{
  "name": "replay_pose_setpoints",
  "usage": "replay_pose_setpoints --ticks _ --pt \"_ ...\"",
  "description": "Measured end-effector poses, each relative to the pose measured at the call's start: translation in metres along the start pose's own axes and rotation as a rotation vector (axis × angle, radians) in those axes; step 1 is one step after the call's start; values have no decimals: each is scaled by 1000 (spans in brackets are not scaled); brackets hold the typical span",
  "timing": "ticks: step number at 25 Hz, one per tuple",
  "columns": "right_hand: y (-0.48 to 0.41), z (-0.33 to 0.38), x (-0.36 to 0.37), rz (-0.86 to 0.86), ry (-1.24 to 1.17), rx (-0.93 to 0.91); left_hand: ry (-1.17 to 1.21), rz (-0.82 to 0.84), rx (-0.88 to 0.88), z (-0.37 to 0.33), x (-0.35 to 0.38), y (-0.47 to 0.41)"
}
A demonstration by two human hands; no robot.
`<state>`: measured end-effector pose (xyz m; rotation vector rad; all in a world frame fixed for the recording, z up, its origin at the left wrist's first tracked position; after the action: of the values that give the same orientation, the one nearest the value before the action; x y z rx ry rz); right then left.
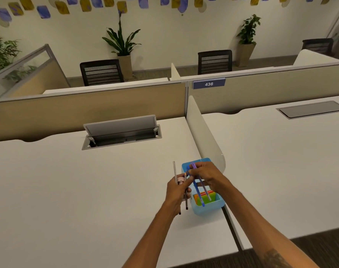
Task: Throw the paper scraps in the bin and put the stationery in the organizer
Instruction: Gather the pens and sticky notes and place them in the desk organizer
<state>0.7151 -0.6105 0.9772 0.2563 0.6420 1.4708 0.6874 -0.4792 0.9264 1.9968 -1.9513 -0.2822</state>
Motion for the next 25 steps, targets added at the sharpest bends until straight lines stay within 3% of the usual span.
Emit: replay_pose_setpoints --ticks 4,9,16,25 --pt "-19 15 -19 -164 -200 -144 66 -65 -19 2 1 -7" --pt "-41 40 -26 -219 -294 -355 244 -135 -130 11 -6 -6" --pt "-78 20 8 -155 -295 -411 550 -143 -313 19 -21 -4" --pt "-101 0 27 -33 -210 -389 569 -101 -306 18 -32 0"
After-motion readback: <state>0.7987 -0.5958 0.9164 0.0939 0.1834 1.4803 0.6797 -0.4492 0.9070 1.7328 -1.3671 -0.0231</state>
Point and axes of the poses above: each hand's wrist, its own y-axis away from the middle knuckle, its own x-axis out of the palm, z = x × y, the point moved 2 cm from there along -y, towards the middle knuckle, and after that the axes turned 7 degrees about x, right-handed, at the moved point
